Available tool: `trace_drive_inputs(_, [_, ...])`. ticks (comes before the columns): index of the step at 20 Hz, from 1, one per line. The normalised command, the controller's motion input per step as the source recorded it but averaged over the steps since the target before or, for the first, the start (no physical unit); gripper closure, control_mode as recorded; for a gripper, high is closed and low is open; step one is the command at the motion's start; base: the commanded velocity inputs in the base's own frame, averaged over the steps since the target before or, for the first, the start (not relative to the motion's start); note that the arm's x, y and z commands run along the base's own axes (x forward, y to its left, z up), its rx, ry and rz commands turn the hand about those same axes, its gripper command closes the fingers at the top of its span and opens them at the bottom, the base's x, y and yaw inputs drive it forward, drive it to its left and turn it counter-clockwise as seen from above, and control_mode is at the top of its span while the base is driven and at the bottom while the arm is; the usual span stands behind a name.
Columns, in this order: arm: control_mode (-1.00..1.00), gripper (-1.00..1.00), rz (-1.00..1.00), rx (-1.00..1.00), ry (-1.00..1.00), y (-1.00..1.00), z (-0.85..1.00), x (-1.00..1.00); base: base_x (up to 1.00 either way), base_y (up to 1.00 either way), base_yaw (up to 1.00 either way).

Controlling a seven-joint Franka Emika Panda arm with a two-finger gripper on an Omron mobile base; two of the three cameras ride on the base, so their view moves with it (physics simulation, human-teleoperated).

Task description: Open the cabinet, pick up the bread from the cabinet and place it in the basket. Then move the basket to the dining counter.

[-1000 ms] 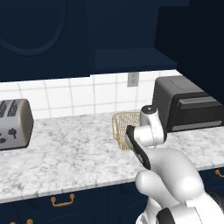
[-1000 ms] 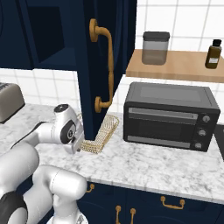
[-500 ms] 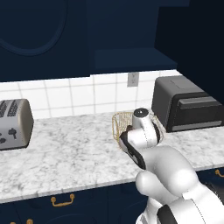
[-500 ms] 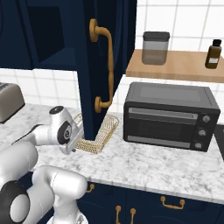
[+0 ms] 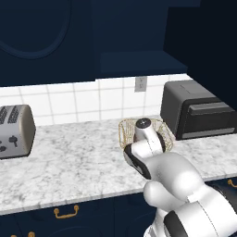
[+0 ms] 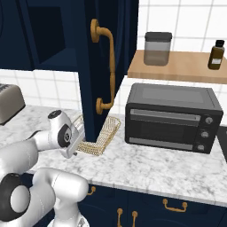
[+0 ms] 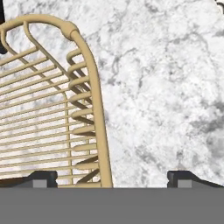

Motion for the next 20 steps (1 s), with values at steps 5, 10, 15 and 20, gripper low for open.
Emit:
trace_drive_inputs(5, [-1.0, -1.0, 0.0, 0.0, 0.0, 0.0, 0.0, 0.27, 0.0, 0.0, 0.0])
trace_drive_inputs(10, [-1.0, -1.0, 0.0, 0.0, 0.0, 0.0, -0.07, 0.24, 0.0, 0.0, 0.0])
trace_drive_inputs(15, [-1.0, 1.0, 0.0, -0.01, 0.01, -0.04, -0.39, 0.08, 0.0, 0.0, 0.0])
trace_drive_inputs(20, [-1.0, 1.0, 0.02, -0.03, 0.0, -0.31, -0.48, -0.04, 0.0, 0.0, 0.0])
